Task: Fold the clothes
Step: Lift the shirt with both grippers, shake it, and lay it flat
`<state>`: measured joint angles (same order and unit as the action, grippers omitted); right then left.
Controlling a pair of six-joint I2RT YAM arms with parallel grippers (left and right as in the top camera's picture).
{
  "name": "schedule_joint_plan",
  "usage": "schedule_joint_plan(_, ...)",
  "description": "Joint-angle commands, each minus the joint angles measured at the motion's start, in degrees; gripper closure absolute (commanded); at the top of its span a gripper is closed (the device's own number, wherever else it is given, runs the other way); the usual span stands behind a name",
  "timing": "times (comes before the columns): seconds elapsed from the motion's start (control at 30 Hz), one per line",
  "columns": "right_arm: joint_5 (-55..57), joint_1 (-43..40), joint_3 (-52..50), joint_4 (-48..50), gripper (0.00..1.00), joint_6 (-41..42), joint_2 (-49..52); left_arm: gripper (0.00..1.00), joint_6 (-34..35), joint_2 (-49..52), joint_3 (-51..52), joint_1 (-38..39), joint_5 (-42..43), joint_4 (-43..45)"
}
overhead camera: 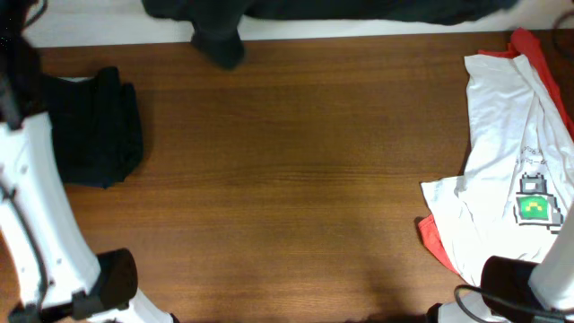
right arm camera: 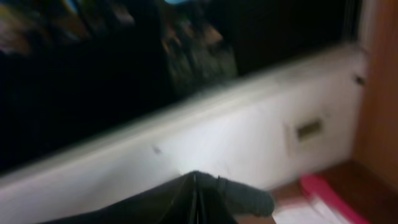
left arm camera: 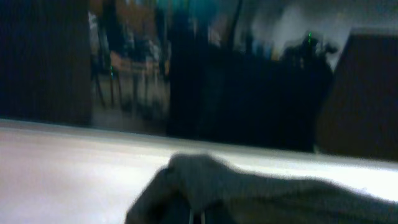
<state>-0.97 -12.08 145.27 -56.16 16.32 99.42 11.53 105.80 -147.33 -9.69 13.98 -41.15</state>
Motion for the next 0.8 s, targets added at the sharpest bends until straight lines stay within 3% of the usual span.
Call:
schedule_joint_plan(0.0, 4.24, -1.44, -1.36, -12.39, 0.96, -0.04, 4.46, 1.0, -0.61, 2.6, 0.81, -0.04, 2.08, -17.09)
schedule_joint_plan(0.17, 4.26, -1.46, -2.89, -30.77, 0.96, -2.05, 11.78, 1.0, -1.2, 9.18, 6.36, 2.75, 0.26, -40.94)
schedule_joint_plan(0.27, 4.31, -1.46, -5.49, -39.76, 0.96, -2.62, 18.32, 1.0, -3.67, 15.13, 12.66, 2.95, -1.53, -48.22)
schedule_joint_plan(0.43, 3.72, -1.46, -16.2, -41.09, 0.96, -4.09, 21.51, 1.0, -7.96, 19.98, 24.5, 3.54, -1.27, -50.95)
schedule_joint_plan(0.77, 4.02, -2.29, -39.21, -40.74, 0.96, -3.87, 20.76, 1.0, -10.78, 19.96, 47.41, 3.54, -2.64, -52.83)
